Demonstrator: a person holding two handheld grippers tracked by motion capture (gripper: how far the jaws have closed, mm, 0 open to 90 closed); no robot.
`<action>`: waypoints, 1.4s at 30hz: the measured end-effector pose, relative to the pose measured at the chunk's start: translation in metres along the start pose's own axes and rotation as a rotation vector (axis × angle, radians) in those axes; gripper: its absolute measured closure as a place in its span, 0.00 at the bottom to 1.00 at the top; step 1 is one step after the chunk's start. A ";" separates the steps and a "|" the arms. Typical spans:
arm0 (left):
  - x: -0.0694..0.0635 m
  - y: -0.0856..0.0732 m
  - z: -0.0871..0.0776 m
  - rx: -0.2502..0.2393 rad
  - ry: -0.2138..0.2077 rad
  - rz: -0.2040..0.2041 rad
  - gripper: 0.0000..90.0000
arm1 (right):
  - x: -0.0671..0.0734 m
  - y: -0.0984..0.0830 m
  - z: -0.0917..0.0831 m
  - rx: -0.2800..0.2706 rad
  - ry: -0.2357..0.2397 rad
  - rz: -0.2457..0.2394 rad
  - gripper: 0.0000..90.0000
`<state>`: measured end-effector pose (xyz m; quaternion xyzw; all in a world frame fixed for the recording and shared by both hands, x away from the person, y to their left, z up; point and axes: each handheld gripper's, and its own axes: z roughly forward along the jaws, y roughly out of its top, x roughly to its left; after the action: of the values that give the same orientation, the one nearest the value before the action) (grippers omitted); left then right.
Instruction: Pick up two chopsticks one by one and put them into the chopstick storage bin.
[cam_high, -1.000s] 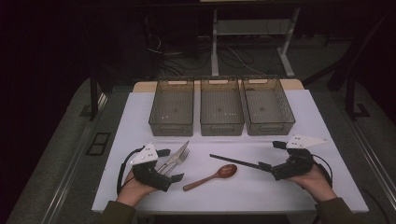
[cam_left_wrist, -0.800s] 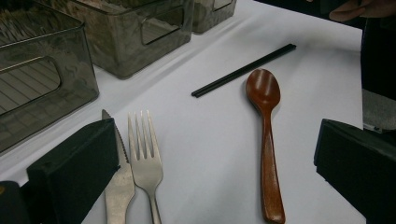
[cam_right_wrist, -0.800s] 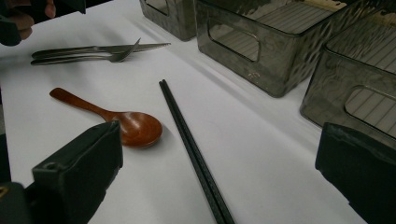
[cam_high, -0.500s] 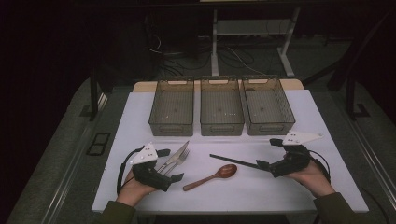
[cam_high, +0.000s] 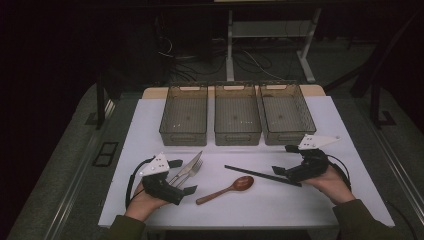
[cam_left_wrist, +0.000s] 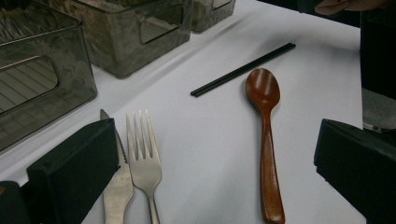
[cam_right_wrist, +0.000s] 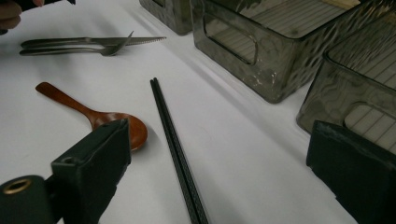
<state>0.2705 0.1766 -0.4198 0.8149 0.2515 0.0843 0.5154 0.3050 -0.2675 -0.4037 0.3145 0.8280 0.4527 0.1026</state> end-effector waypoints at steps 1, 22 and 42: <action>0.000 0.000 0.000 0.000 0.000 0.000 0.00 | 0.000 0.000 0.000 0.008 0.002 -0.003 0.07; 0.000 0.000 -0.001 -0.008 -0.003 -0.003 0.00 | 0.000 -0.007 0.004 0.084 0.079 -0.026 0.47; -0.002 0.000 -0.001 -0.005 -0.006 -0.003 0.00 | -0.003 -0.018 0.010 0.190 0.070 -0.061 0.74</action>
<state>0.2690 0.1763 -0.4192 0.8135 0.2509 0.0819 0.5182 0.3046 -0.2693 -0.4242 0.2814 0.8795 0.3795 0.0571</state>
